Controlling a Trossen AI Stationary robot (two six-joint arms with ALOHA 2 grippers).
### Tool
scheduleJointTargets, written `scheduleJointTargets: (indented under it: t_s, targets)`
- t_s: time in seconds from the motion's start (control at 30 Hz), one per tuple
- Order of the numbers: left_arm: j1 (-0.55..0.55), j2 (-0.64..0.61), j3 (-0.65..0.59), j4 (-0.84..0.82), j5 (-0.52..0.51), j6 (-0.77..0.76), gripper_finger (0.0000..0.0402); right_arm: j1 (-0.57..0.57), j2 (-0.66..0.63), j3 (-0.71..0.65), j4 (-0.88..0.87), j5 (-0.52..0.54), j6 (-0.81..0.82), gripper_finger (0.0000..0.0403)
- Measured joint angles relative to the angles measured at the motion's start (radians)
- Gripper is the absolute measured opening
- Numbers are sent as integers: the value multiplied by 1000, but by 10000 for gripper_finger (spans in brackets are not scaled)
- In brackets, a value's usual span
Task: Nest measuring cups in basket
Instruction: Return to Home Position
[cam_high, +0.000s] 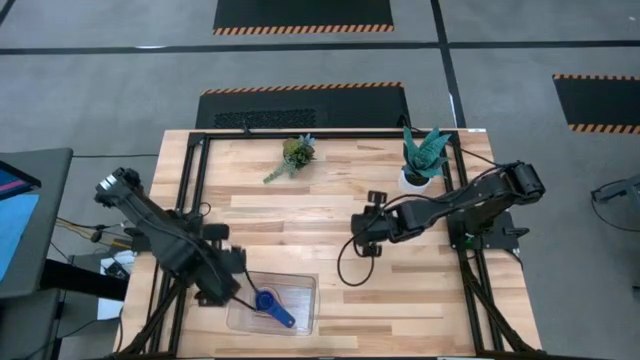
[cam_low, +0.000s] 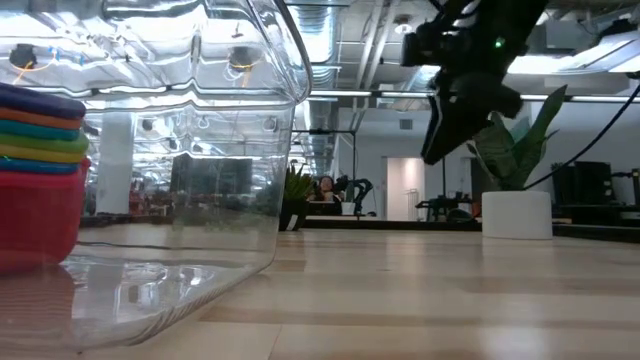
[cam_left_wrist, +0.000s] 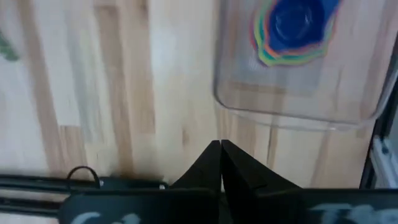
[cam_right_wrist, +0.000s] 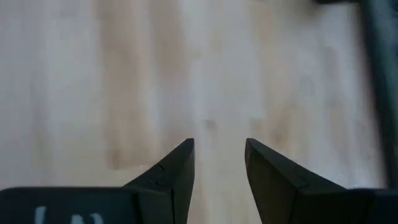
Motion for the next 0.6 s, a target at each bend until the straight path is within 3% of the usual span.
scheduleJointTargets:
  t_s: [0.1, 0.17, 0.27, 0.3, 0.4, 0.6]
  targets:
    - [0, -43, -9, -10, -3, -61, 0, -18, -18, -19, 54, -69, -39, 163]
    - [-9, -78, -27, 14, -22, -6, 0, -46, -57, -79, 152, -117, -92, 163]
    - [-53, -211, -109, 164, -336, 96, 0, -113, -126, -253, 416, -284, -167, 163]
    - [-64, -268, -150, 230, -365, 100, 0, -141, -160, -325, 510, -371, -169, 163]
    - [-72, -450, -330, 443, -350, 106, 0, -210, -263, -540, 824, -562, -126, 163]
    - [-25, -874, -818, 1038, -323, 261, 0, -255, -465, -827, 1229, -625, -75, 164]
